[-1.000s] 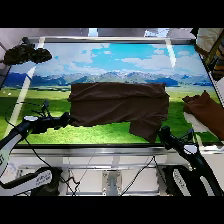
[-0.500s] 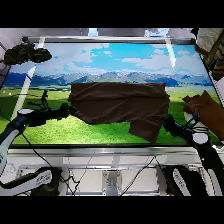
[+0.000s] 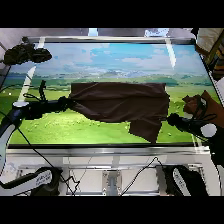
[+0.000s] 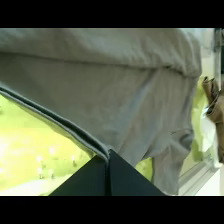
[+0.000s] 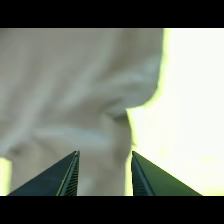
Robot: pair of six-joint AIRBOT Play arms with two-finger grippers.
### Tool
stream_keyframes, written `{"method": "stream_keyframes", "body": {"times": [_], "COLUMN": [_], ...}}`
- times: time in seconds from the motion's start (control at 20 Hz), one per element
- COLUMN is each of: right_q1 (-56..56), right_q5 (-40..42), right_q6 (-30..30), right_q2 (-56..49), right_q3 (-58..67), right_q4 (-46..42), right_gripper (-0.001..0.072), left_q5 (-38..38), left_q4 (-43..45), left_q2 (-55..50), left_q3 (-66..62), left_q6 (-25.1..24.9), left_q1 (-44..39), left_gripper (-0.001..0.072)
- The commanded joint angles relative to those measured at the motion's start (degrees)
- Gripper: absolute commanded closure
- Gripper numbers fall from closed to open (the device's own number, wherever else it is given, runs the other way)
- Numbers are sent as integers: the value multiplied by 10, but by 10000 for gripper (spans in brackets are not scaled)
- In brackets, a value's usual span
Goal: Fold the shirts.
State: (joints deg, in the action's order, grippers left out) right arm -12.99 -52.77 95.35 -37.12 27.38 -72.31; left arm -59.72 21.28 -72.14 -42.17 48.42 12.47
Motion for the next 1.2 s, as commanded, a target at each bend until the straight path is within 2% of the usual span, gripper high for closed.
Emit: {"method": "stream_keyframes", "body": {"times": [0.0, 0.1, 0.3, 0.4, 0.6, 0.65, 0.75, 0.9, 0.95, 1.1, 1.15], "right_q1": [0, 0, -6, -35, -103, -110, -112, -112, -112, -112, -112], "right_q5": [-29, 2, -3, 4, 20, 31, 56, 76, 83, 105, 110], "right_q6": [36, 18, 16, -4, -112, -117, -117, -137, -143, -144, -144], "right_q2": [0, -2, -24, -35, -59, -68, -93, -102, -102, -102, -102], "right_q3": [-23, -53, -118, -147, -190, -197, -207, -207, -207, -207, -207], "right_q4": [-10, 61, 86, 116, 264, 276, 281, 305, 308, 305, 305], "right_gripper": [323, 324, 326, 329, 348, 348, 399, 407, 498, 682, 682], "left_q5": [-4, -4, -10, -15, -14, -14, -15, -14, -15, -15, -14], "left_q4": [15, 15, 15, 15, 16, 16, 16, 15, 15, 15, 15], "left_q2": [0, 0, 0, 0, 0, 0, 0, 0, 0, 0, 0], "left_q3": [-2, -2, -2, -2, -2, -2, -2, -2, -2, -2, -2], "left_q6": [0, 0, -3, -4, -12, -14, -13, -13, -13, -13, -13], "left_q1": [0, 0, 0, 0, 0, 0, 0, 0, 0, 0, 0], "left_gripper": [694, 694, 694, 694, 694, 694, 694, 694, 694, 694, 694]}}
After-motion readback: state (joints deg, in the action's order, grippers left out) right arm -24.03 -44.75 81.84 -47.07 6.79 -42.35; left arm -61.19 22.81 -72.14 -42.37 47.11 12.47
